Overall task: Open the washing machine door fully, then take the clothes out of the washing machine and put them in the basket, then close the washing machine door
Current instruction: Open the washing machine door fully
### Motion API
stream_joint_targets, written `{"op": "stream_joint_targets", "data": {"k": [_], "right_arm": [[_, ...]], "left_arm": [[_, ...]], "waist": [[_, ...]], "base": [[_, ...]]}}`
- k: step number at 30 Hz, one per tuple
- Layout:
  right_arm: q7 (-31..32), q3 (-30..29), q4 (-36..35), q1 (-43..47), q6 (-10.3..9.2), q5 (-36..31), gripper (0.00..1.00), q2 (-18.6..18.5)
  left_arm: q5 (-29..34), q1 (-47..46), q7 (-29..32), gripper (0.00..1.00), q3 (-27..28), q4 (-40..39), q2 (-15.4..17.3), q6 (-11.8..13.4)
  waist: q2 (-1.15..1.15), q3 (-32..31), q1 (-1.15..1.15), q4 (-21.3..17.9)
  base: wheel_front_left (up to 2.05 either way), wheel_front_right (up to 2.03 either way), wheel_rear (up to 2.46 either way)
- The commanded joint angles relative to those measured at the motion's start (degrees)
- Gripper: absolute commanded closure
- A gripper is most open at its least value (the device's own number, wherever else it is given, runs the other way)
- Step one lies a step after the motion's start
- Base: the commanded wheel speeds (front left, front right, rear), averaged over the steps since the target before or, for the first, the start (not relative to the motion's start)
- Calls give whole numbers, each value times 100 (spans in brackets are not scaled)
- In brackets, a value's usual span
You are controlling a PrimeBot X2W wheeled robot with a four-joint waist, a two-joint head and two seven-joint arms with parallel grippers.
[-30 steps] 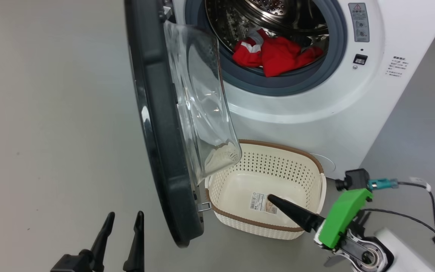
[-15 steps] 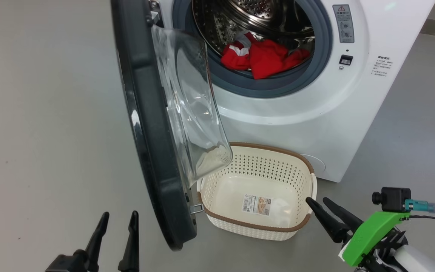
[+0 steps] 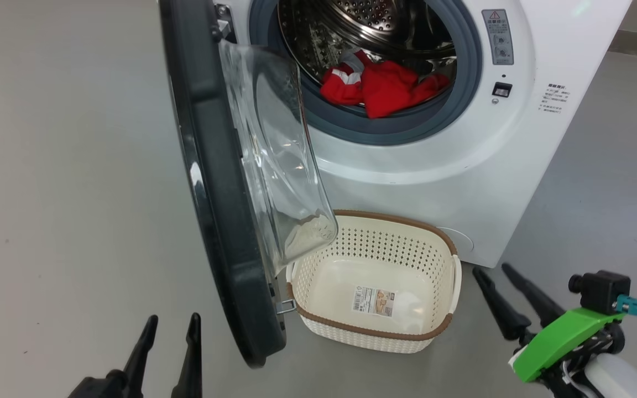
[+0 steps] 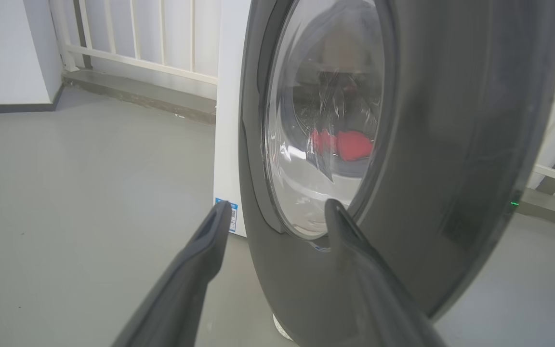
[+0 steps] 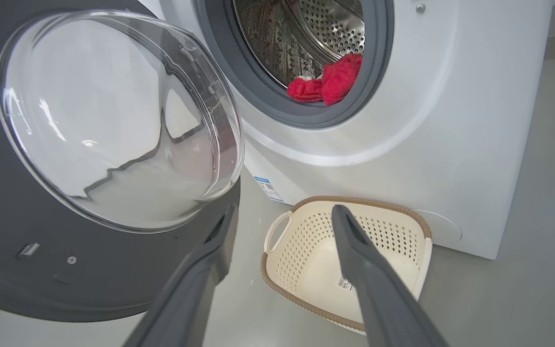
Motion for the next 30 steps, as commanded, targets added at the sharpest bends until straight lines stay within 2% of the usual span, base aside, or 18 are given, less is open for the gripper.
{"op": "stream_joint_targets", "data": {"k": [1, 8, 16, 24, 30], "right_arm": [[-81, -128, -173, 89, 29, -265, 0, 9], [-83, -978, -460, 555, 29, -1461, 0, 458], [-83, -1493, -756, 879, 29, -2594, 0, 814], [-84, -1777, -947, 1049, 29, -3331, 0, 999], [-84, -1935, -792, 1209, 29, -3639, 0, 1101]], "left_arm": [[59, -42, -69, 0, 201, -117, 63, -25], [43, -60, -69, 0, 158, -106, 63, -30], [31, -77, -69, 0, 127, -94, 63, -22], [44, -83, -69, 0, 107, -88, 63, -10], [34, -105, -69, 0, 78, -68, 63, 3]], "waist": [[0, 0, 0, 4], [0, 27, 0, 36], [0, 50, 0, 70], [0, 59, 0, 77], [0, 70, 0, 91]], "base": [[0, 0, 0], [0, 0, 0], [0, 0, 0], [0, 0, 0], [0, 0, 0]]}}
